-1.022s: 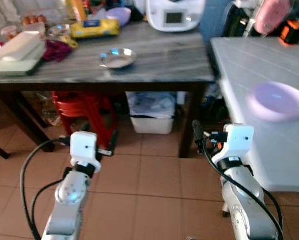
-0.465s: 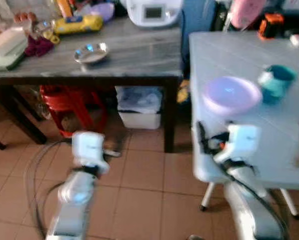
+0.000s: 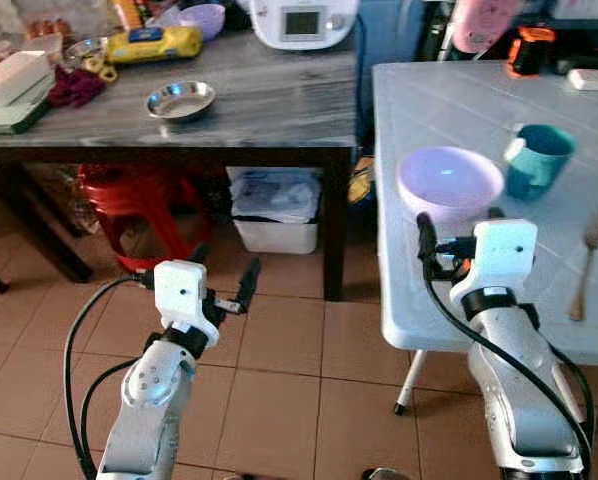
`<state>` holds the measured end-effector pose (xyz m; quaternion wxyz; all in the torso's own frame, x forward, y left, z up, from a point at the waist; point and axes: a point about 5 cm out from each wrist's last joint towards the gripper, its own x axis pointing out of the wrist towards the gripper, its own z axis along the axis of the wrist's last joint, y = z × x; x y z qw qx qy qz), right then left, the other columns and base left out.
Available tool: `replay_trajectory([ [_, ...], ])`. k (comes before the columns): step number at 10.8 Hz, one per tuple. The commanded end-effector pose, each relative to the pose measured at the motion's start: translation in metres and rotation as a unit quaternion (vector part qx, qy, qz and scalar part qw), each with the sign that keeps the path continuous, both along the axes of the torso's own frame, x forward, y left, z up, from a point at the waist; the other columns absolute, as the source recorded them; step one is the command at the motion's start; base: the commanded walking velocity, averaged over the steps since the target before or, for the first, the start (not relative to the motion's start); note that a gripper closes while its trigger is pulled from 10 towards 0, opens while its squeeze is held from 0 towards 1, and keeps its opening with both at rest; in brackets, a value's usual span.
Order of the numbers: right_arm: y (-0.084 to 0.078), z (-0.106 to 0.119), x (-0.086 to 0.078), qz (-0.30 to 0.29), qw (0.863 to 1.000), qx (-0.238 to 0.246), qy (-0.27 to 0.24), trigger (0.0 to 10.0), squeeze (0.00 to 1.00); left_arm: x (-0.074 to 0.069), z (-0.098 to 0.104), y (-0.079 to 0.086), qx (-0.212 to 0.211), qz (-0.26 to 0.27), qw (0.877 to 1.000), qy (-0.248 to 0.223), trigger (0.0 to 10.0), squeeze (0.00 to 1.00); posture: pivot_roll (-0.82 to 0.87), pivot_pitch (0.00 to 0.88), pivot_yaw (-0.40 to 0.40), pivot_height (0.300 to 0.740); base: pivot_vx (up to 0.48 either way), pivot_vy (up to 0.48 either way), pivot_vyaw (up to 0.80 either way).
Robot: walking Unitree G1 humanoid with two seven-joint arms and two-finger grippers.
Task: Setting the table
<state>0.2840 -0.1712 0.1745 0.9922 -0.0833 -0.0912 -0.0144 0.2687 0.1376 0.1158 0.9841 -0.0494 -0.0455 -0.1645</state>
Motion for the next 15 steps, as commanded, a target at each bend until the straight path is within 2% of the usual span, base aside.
replay_trajectory([
  [1,-0.001,0.002,0.003,-0.002,1.000,-0.006,0.001,10.0,0.00,-0.004,-0.001,-0.007,-0.008,-0.029,1.000,0.010,10.0,0.00,-0.11,0.171,0.090,0.740,0.000,0.000,0.00],
  [3,-0.006,0.007,0.013,-0.007,0.998,-0.068,0.013,10.0,0.00,-0.009,-0.007,-0.012,-0.002,-0.060,0.998,0.023,10.0,0.00,-0.11,0.180,0.088,0.740,0.000,0.000,0.00],
  [6,-0.007,0.013,0.034,0.039,0.992,-0.104,0.065,10.0,0.00,-0.014,-0.009,-0.017,-0.005,-0.084,0.995,0.049,10.0,0.00,-0.11,0.201,0.093,0.740,0.000,0.000,0.00],
  [8,-0.007,0.016,0.044,0.084,0.980,-0.155,0.097,10.0,0.00,-0.015,-0.011,-0.018,-0.005,-0.094,0.994,0.062,10.0,0.00,-0.11,0.207,0.093,0.740,0.000,0.000,0.00],
  [10,-0.008,0.018,0.053,0.102,0.972,-0.177,0.118,10.0,0.00,-0.016,-0.013,-0.020,-0.006,-0.110,0.991,0.077,10.0,0.00,-0.11,0.209,0.092,0.740,0.000,0.000,0.00],
  [13,-0.015,0.025,0.066,0.109,0.955,-0.238,0.137,10.0,0.00,-0.019,-0.001,-0.025,-0.037,-0.166,0.985,0.035,10.0,0.00,-0.11,0.207,0.081,0.740,0.000,0.000,0.00],
  [15,-0.023,0.025,0.071,0.100,0.948,-0.264,0.147,10.0,0.00,-0.018,-0.001,-0.028,-0.034,-0.176,0.983,0.031,10.0,0.00,-0.11,0.201,0.071,0.740,0.000,0.000,0.00],
])
